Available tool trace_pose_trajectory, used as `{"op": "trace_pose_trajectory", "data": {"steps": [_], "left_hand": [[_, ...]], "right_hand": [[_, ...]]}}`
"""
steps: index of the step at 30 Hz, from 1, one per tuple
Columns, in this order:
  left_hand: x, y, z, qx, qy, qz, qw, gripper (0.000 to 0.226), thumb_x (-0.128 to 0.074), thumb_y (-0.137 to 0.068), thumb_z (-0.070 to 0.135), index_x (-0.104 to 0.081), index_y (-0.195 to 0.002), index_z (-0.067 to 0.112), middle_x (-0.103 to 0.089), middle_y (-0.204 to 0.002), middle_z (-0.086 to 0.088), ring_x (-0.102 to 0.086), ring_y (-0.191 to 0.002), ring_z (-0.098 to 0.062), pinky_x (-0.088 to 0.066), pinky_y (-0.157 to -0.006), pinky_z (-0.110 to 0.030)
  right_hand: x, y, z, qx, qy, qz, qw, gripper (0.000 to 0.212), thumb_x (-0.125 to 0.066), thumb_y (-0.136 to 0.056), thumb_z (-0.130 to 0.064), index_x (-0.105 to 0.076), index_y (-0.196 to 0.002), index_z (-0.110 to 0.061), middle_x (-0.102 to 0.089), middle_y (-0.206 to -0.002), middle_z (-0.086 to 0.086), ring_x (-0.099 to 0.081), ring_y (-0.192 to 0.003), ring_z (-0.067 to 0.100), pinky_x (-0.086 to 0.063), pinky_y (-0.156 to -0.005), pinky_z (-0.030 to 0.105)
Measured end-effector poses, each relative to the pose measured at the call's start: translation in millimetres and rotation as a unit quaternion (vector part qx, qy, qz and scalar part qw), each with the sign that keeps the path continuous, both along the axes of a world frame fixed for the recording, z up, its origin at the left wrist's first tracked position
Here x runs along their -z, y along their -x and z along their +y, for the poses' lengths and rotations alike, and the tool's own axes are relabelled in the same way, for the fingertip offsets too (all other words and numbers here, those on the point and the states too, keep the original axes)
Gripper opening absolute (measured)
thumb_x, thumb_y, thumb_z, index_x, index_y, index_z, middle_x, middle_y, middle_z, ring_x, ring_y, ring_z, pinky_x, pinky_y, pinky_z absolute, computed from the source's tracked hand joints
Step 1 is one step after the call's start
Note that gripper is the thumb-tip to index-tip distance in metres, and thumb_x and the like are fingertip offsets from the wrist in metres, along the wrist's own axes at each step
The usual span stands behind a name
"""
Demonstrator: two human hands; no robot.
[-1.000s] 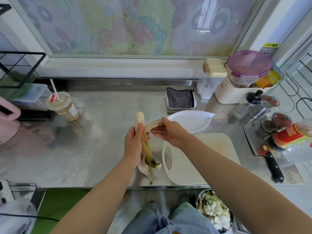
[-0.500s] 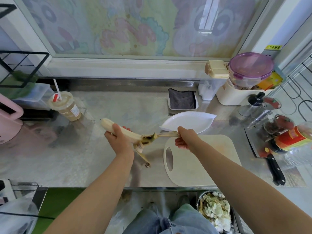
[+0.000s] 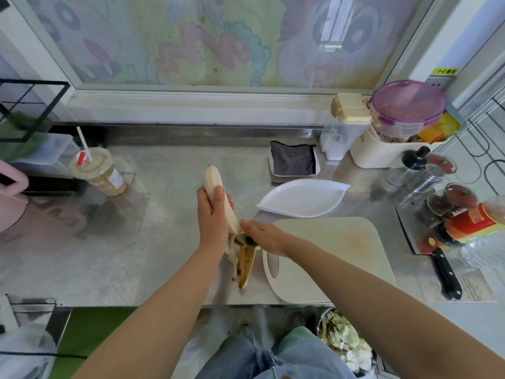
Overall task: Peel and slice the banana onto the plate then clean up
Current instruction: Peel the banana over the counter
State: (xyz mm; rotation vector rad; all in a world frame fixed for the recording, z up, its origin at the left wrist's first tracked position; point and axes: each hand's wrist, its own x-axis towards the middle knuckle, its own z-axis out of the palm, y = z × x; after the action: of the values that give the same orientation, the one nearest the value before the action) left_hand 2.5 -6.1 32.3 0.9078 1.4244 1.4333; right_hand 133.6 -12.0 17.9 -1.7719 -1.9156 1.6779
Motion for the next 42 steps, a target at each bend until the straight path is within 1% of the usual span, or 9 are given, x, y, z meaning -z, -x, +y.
{"op": "trace_pose_trajectory", "data": {"steps": [5,10,12,17,23,28,33,38,42], "left_hand": [[1,7,2,-0.023,0.0,-0.02,1.0,0.02,-0.045,-0.1,0.031,-0.047,-0.109,0.013,-0.057,-0.086,-0.005,-0.058,-0.073,-0.015,-0.05,-0.064,-0.026],[4,7,1,-0.023,0.039,-0.085,0.995,0.018,-0.044,-0.099,0.039,-0.052,-0.102,0.023,-0.06,-0.083,-0.005,-0.06,-0.071,-0.017,-0.052,-0.066,-0.031],[4,6,0,0.004,0.044,-0.1,0.994,0.024,-0.045,-0.098,0.041,-0.053,-0.108,0.021,-0.061,-0.082,-0.005,-0.06,-0.07,-0.016,-0.052,-0.067,-0.032],[4,5,1,0.007,0.051,-0.101,0.994,0.024,-0.042,-0.099,0.04,-0.049,-0.115,0.023,-0.064,-0.085,-0.003,-0.062,-0.077,-0.018,-0.053,-0.075,-0.034],[7,0,-2,-0.006,0.073,-0.101,0.992,0.022,-0.049,-0.096,0.04,-0.048,-0.112,0.025,-0.069,-0.094,-0.003,-0.066,-0.089,-0.019,-0.053,-0.079,-0.032],[23,-1,-6,0.04,0.2,-0.065,0.977,0.033,-0.063,-0.09,0.025,-0.046,-0.115,0.011,-0.068,-0.09,-0.006,-0.066,-0.088,-0.022,-0.053,-0.075,-0.033],[24,8,-2,-0.01,0.167,0.013,0.986,0.032,-0.058,-0.092,0.03,-0.042,-0.112,0.011,-0.067,-0.09,-0.005,-0.064,-0.091,-0.025,-0.052,-0.08,-0.038],[14,31,7,-0.111,0.13,0.003,0.985,0.03,-0.055,-0.095,0.032,-0.037,-0.111,0.013,-0.067,-0.094,-0.006,-0.063,-0.09,-0.021,-0.051,-0.077,-0.031],[8,25,1,-0.106,0.115,-0.019,0.988,0.031,-0.053,-0.096,0.033,-0.037,-0.115,0.014,-0.066,-0.095,-0.005,-0.062,-0.085,-0.019,-0.051,-0.074,-0.03]], "right_hand": [[1,-5,0,-0.023,0.005,0.03,0.999,0.053,-0.041,-0.093,-0.058,-0.05,-0.128,-0.019,-0.056,-0.127,0.001,-0.052,-0.116,0.02,-0.038,-0.106,0.04],[-7,-7,-1,-0.002,0.118,0.139,0.983,0.074,-0.052,-0.087,-0.033,-0.015,-0.151,-0.029,-0.039,-0.141,0.001,-0.052,-0.111,0.023,-0.047,-0.077,0.028],[-6,-5,-2,-0.027,0.121,0.132,0.984,0.074,-0.052,-0.078,-0.038,-0.027,-0.147,-0.025,-0.05,-0.126,0.003,-0.05,-0.103,0.02,-0.04,-0.075,0.027],[-2,-13,1,-0.001,0.046,0.062,0.997,0.041,-0.058,-0.083,-0.049,-0.056,-0.113,-0.021,-0.06,-0.105,-0.002,-0.056,-0.101,0.019,-0.042,-0.086,0.031],[-7,-12,-1,-0.011,-0.095,-0.005,0.995,0.042,-0.055,-0.089,-0.051,-0.053,-0.101,-0.01,-0.062,-0.095,0.007,-0.056,-0.083,0.02,-0.042,-0.074,0.032],[-6,-8,-6,0.006,-0.147,-0.018,0.989,0.034,-0.054,-0.09,-0.047,-0.051,-0.093,-0.013,-0.065,-0.089,0.009,-0.058,-0.079,0.023,-0.043,-0.068,0.034],[-7,-12,-4,-0.017,-0.191,-0.071,0.979,0.049,-0.049,-0.088,-0.06,-0.048,-0.07,-0.015,-0.053,-0.068,0.003,-0.048,-0.064,0.018,-0.032,-0.058,0.033],[-11,-28,-5,-0.035,-0.169,-0.028,0.985,0.055,-0.048,-0.086,-0.065,-0.042,-0.062,-0.016,-0.037,-0.059,0.0,-0.036,-0.056,0.014,-0.026,-0.057,0.032],[-9,-25,-4,-0.031,-0.074,-0.025,0.996,0.064,-0.037,-0.084,-0.074,-0.064,-0.082,-0.015,-0.062,-0.083,0.0,-0.054,-0.074,0.015,-0.04,-0.071,0.031]]}}
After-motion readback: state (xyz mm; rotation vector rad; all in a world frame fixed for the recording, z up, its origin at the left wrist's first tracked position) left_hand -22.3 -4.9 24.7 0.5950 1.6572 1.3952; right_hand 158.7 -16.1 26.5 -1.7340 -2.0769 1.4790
